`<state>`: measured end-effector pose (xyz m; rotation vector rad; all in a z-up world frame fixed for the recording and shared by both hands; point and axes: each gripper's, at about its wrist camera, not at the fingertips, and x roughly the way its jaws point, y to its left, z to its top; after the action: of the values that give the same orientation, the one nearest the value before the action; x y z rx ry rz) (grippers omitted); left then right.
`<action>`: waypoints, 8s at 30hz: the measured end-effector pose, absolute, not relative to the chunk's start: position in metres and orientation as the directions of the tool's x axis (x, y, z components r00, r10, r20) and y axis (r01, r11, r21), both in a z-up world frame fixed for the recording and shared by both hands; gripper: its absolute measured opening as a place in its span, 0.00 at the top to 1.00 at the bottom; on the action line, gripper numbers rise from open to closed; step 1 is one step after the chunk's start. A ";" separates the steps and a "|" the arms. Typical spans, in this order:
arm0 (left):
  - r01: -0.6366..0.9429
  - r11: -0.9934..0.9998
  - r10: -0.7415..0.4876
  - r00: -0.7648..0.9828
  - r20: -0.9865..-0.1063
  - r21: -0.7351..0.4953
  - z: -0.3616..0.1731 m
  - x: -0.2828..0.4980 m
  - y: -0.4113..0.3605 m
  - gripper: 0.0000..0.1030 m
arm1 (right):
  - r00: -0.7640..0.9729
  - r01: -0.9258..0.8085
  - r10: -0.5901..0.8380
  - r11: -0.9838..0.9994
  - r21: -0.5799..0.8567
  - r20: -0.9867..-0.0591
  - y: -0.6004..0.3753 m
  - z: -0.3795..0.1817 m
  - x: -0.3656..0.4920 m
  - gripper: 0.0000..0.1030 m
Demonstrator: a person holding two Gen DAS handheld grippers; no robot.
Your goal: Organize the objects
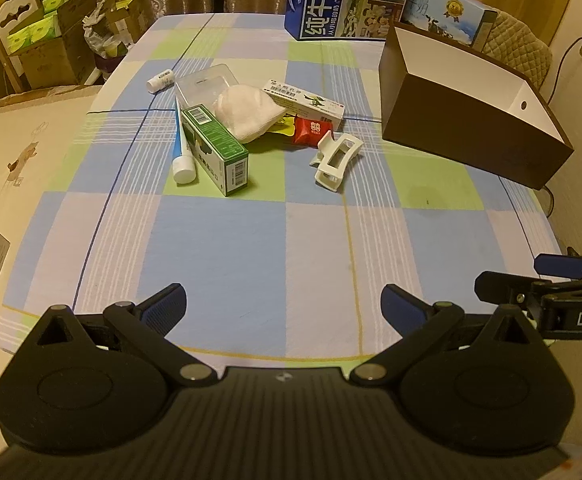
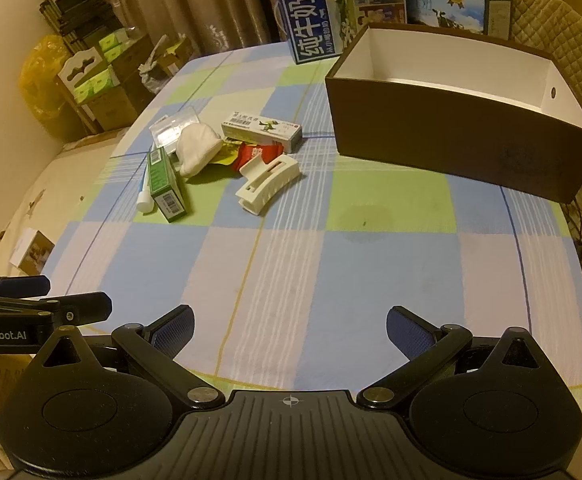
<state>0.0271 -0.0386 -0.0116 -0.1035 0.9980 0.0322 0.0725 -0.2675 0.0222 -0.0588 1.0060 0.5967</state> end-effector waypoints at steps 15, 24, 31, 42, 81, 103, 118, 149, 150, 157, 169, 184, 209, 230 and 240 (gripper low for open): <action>-0.150 0.986 0.021 0.532 -0.846 -0.070 -0.014 0.039 -0.053 0.01 | 0.346 -0.559 0.468 0.799 0.222 -0.813 -0.273 0.019 0.101 0.03; -0.207 0.976 0.053 0.517 -0.854 -0.065 -0.018 0.042 -0.063 0.01 | 0.309 -0.601 0.481 0.767 0.223 -0.821 -0.279 0.013 0.116 0.03; -0.264 0.963 0.093 0.507 -0.857 -0.052 -0.019 0.041 -0.068 0.01 | 0.285 -0.624 0.490 0.747 0.228 -0.824 -0.286 0.010 0.125 0.03; -0.335 0.940 0.117 0.479 -0.870 -0.058 -0.022 0.036 -0.060 0.01 | 0.249 -0.631 0.511 0.730 0.262 -0.823 -0.294 0.003 0.133 0.03; -0.199 0.980 0.097 0.492 -0.865 -0.003 -0.057 0.176 0.144 0.01 | 0.418 -0.330 0.374 0.912 0.245 -0.828 -0.122 -0.053 0.223 0.25; -0.036 0.999 0.044 0.533 -0.845 0.029 -0.086 0.292 0.181 0.12 | 0.371 -0.195 0.288 0.954 0.229 -0.883 -0.137 -0.071 0.243 0.62; 0.170 0.981 -0.012 0.540 -0.842 0.095 -0.117 0.395 0.187 0.49 | 0.454 0.089 0.121 0.980 0.180 -0.883 -0.245 -0.037 0.240 0.62; 0.172 0.985 -0.118 0.617 -0.778 -0.013 -0.015 0.334 0.078 0.78 | 0.629 -0.037 0.213 0.969 0.245 -0.748 -0.370 0.051 0.251 0.62; 0.178 0.984 -0.132 0.621 -0.773 -0.025 -0.009 0.332 0.064 0.78 | 0.633 -0.054 0.223 0.968 0.245 -0.741 -0.374 0.055 0.255 0.62; 0.265 0.957 -0.267 0.633 -0.727 -0.120 0.022 0.333 -0.045 0.78 | 0.670 -0.151 0.292 0.954 0.259 -0.683 -0.395 0.080 0.291 0.62; 0.347 0.920 -0.348 0.517 -0.782 -0.180 -0.003 0.378 -0.219 0.78 | 0.574 -0.224 0.358 0.934 0.279 -0.736 -0.394 0.054 0.370 0.62; 0.190 0.954 -0.276 0.260 -0.925 -0.231 -0.095 0.431 -0.278 0.78 | 0.350 -0.268 0.300 0.940 0.212 -0.887 -0.373 -0.011 0.417 0.62; 0.220 0.959 -0.250 0.369 -0.895 -0.177 -0.062 0.419 -0.261 0.49 | 0.427 -0.257 0.352 0.930 0.262 -0.833 -0.396 0.014 0.403 0.50; 0.164 0.974 -0.220 0.530 -0.819 -0.156 0.000 0.310 -0.200 0.41 | 0.540 -0.253 0.392 0.920 0.300 -0.745 -0.394 0.064 0.319 0.50; 0.130 0.980 -0.198 0.552 -0.810 -0.151 0.006 0.272 -0.165 0.41 | 0.547 -0.259 0.390 0.920 0.294 -0.740 -0.378 0.070 0.287 0.50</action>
<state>0.2716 -0.1651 0.0057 -0.0759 0.9672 -0.1944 0.2867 -0.3778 0.0697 0.1563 0.9144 0.3863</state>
